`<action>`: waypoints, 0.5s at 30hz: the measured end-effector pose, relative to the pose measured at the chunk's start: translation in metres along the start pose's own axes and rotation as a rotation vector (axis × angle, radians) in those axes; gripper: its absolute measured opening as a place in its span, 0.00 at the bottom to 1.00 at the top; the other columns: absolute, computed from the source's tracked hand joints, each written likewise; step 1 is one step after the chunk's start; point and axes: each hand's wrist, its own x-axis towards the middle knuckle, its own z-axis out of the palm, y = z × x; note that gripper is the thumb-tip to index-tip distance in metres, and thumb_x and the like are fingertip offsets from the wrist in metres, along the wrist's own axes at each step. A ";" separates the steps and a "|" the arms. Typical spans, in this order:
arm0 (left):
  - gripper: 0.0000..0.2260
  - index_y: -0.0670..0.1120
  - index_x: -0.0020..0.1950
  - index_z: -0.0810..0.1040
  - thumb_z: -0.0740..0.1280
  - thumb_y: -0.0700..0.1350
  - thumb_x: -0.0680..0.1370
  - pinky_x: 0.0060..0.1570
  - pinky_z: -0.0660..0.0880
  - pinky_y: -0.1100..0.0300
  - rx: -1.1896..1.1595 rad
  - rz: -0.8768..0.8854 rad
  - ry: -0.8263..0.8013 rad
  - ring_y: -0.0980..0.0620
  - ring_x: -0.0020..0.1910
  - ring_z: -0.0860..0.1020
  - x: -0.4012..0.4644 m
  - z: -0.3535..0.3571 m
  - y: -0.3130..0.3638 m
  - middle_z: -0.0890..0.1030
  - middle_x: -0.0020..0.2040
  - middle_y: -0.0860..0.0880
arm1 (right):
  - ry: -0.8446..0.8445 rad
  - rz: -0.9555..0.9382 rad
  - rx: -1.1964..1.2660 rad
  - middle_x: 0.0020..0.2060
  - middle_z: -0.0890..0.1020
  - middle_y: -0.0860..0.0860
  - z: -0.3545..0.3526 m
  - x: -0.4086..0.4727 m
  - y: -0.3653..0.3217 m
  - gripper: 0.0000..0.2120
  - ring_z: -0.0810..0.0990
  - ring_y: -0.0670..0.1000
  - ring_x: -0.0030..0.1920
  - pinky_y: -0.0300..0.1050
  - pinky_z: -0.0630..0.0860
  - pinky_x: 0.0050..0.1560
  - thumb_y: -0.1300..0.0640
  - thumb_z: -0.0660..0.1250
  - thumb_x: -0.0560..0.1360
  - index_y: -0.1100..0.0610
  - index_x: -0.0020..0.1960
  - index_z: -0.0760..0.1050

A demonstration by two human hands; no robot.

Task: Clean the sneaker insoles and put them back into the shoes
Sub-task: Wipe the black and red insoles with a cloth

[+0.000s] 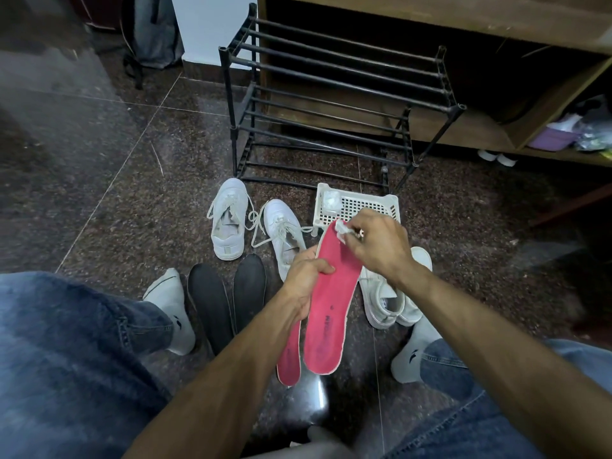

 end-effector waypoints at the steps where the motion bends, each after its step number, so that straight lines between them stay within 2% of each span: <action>1: 0.16 0.44 0.51 0.79 0.57 0.28 0.74 0.36 0.78 0.56 -0.010 0.007 0.009 0.47 0.35 0.79 0.000 0.000 0.000 0.81 0.37 0.44 | 0.016 0.020 0.011 0.46 0.80 0.49 0.000 0.004 -0.002 0.08 0.78 0.54 0.46 0.45 0.71 0.42 0.52 0.66 0.76 0.55 0.49 0.81; 4: 0.17 0.43 0.51 0.79 0.57 0.27 0.74 0.37 0.77 0.54 -0.064 0.030 0.049 0.47 0.34 0.78 0.003 -0.004 0.002 0.81 0.37 0.43 | -0.058 -0.102 0.088 0.43 0.79 0.47 0.003 -0.008 -0.014 0.08 0.79 0.53 0.42 0.50 0.76 0.42 0.52 0.66 0.76 0.55 0.47 0.81; 6: 0.17 0.42 0.50 0.80 0.57 0.26 0.73 0.36 0.77 0.54 -0.089 0.043 0.053 0.47 0.33 0.78 0.004 -0.006 0.001 0.81 0.36 0.44 | -0.141 -0.187 0.082 0.45 0.80 0.46 0.004 -0.024 -0.019 0.07 0.79 0.52 0.43 0.51 0.76 0.43 0.53 0.66 0.76 0.53 0.50 0.82; 9: 0.14 0.41 0.50 0.79 0.58 0.28 0.74 0.37 0.77 0.55 -0.072 0.023 0.058 0.46 0.34 0.77 0.003 -0.003 -0.001 0.80 0.38 0.42 | -0.050 -0.078 0.011 0.45 0.80 0.49 0.003 -0.011 -0.010 0.07 0.79 0.54 0.44 0.49 0.75 0.43 0.55 0.64 0.77 0.55 0.48 0.81; 12: 0.14 0.42 0.50 0.79 0.59 0.29 0.74 0.37 0.77 0.55 -0.035 0.010 0.063 0.46 0.34 0.78 0.001 -0.001 -0.002 0.81 0.38 0.43 | 0.028 0.080 -0.019 0.46 0.80 0.50 0.002 0.004 -0.002 0.07 0.76 0.54 0.44 0.44 0.67 0.40 0.55 0.65 0.77 0.56 0.46 0.80; 15: 0.15 0.42 0.49 0.79 0.58 0.27 0.74 0.34 0.78 0.56 -0.042 0.024 0.059 0.47 0.33 0.79 -0.002 -0.006 0.000 0.82 0.37 0.43 | -0.071 -0.060 0.100 0.43 0.79 0.46 0.006 -0.012 -0.006 0.05 0.77 0.52 0.42 0.44 0.68 0.39 0.57 0.67 0.76 0.55 0.47 0.81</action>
